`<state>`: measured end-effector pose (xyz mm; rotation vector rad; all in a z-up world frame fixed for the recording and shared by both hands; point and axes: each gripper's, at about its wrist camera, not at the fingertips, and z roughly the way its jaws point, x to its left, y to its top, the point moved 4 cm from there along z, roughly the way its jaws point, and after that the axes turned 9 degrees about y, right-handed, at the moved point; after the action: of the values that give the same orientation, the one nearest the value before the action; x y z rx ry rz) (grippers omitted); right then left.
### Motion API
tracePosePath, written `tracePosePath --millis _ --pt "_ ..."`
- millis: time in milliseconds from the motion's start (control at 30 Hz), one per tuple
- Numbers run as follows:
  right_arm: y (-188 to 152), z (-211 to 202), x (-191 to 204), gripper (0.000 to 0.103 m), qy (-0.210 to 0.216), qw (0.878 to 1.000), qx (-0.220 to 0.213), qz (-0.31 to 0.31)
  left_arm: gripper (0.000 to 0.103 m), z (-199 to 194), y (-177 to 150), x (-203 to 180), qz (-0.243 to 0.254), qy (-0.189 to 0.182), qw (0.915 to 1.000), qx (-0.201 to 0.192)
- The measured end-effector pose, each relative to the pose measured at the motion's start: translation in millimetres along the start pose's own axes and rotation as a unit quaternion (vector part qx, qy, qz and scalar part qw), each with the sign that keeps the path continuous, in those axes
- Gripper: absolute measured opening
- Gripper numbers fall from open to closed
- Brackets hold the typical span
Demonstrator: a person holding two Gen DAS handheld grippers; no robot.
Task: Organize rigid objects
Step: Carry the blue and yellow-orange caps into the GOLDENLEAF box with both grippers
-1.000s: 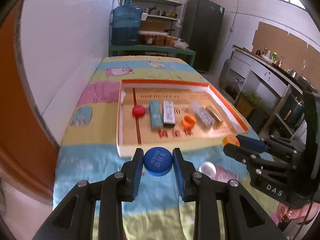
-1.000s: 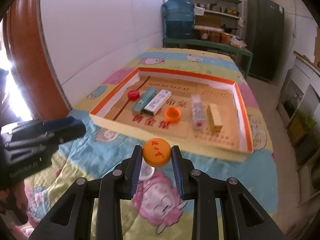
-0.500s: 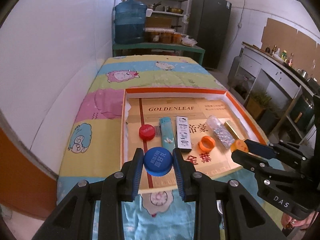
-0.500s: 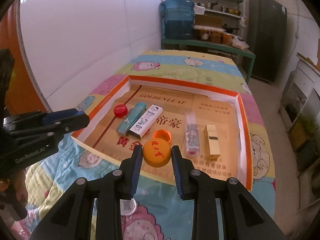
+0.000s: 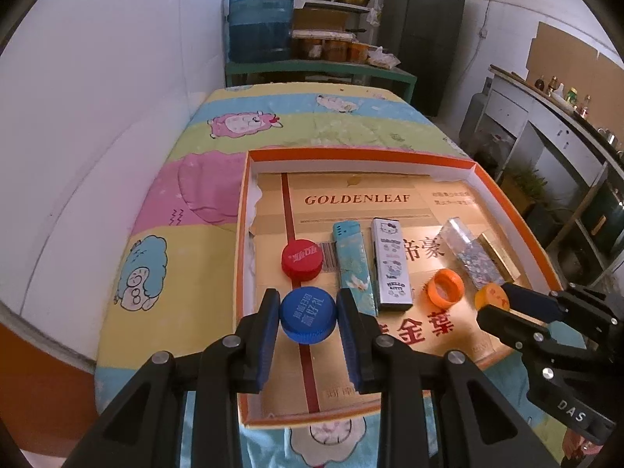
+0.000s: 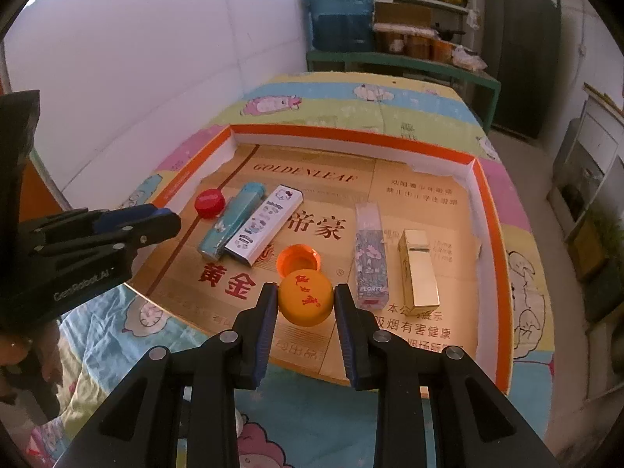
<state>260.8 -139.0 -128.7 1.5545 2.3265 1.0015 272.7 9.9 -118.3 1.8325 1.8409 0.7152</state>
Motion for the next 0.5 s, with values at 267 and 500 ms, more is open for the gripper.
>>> tracePosePath --millis 267,500 --pt "-2 11 -5 0.03 -0.006 1.0 0.014 0.005 0.03 13 -1 -2 -0.001 0.001 1.0 0.01" --pt "-4 17 -11 0.03 -0.009 1.0 0.025 0.011 0.03 22 -2 -5 0.004 -0.002 0.9999 0.013"
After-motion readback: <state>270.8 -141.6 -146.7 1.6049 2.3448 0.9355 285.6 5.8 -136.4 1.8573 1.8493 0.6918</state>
